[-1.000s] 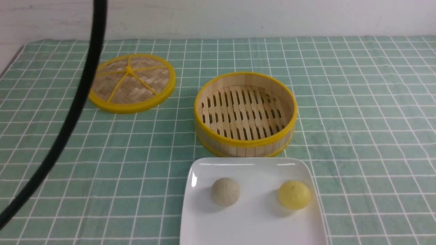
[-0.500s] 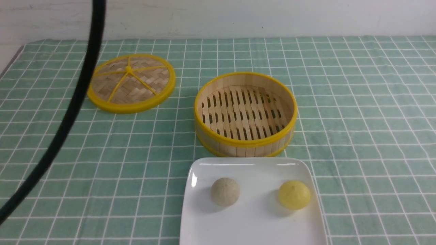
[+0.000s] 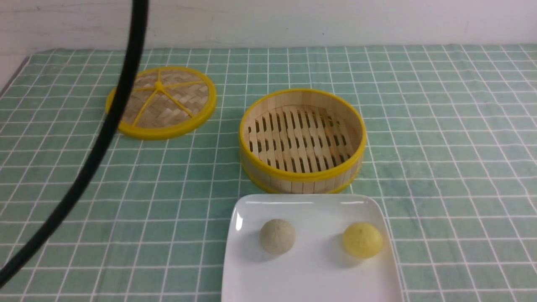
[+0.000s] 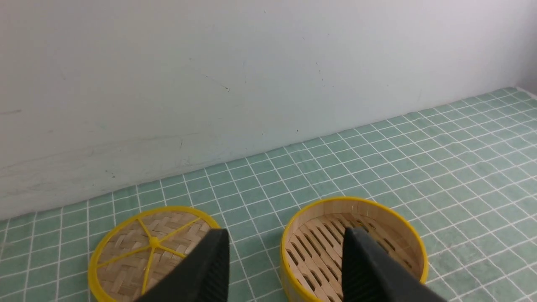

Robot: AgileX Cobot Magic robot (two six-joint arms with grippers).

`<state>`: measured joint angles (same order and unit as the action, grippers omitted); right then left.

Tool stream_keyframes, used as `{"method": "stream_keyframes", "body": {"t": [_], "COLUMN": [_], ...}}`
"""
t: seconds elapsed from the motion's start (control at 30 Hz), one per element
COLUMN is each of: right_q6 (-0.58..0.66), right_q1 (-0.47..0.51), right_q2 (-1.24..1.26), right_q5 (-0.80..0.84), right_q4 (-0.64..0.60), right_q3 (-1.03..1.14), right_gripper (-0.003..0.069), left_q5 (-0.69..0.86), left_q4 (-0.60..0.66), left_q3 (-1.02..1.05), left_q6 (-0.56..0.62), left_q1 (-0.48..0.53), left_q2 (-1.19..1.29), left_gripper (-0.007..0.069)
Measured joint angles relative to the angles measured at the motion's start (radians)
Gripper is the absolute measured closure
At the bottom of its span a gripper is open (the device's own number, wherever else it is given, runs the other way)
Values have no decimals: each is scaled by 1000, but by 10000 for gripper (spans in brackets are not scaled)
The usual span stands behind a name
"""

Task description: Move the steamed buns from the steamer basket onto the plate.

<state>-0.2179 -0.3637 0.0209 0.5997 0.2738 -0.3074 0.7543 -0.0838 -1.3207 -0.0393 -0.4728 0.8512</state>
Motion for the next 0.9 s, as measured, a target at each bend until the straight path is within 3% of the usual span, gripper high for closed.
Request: {"method": "stream_keyframes", "body": {"t": [0.4, 0.63, 0.73, 0.9], "right_q6": [0, 0, 0, 0], "right_q1": [0, 0, 0, 0], "right_q2": [0, 0, 0, 0], "right_q5": [1, 4, 5, 5], "right_q4": [0, 1, 1, 1], "right_q3": [0, 0, 0, 0], "right_gripper": [427, 423, 423, 423], "left_q5": [77, -59, -256, -465], "left_q4": [-30, 54, 184, 313], "left_q3": [75, 434, 738, 1037], "left_q6": [-57, -15, 145, 298], "left_q1": [16, 245, 399, 532], "left_q2": [27, -47, -166, -347], "left_gripper": [238, 238, 238, 238]}}
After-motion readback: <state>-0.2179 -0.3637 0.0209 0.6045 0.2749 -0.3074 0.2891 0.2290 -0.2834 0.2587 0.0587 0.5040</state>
